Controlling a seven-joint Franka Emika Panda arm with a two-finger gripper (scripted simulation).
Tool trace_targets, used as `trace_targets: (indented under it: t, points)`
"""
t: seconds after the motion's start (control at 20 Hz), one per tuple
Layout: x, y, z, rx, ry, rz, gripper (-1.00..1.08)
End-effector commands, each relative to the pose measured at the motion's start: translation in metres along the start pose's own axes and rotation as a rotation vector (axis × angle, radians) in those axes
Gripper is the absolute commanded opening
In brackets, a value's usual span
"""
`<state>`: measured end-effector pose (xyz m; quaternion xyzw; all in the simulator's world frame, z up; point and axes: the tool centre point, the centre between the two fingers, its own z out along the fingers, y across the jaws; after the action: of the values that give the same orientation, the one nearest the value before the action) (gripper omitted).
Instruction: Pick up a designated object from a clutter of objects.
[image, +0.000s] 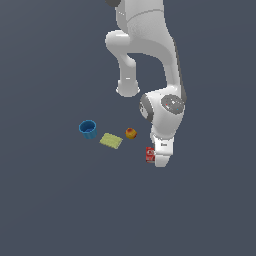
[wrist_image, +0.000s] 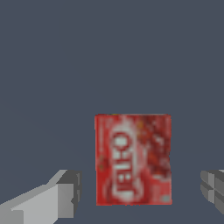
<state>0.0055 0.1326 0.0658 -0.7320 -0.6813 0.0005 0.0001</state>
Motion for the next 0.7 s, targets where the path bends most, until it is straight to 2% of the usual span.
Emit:
trace_targets:
  t: [0.0,0.65]
  points:
    - [0.000,0.000,0.001,0.000,0.000,0.000,1.00]
    - [0.000,-0.001,0.048,-0.001,0.000,-0.005,1.00]
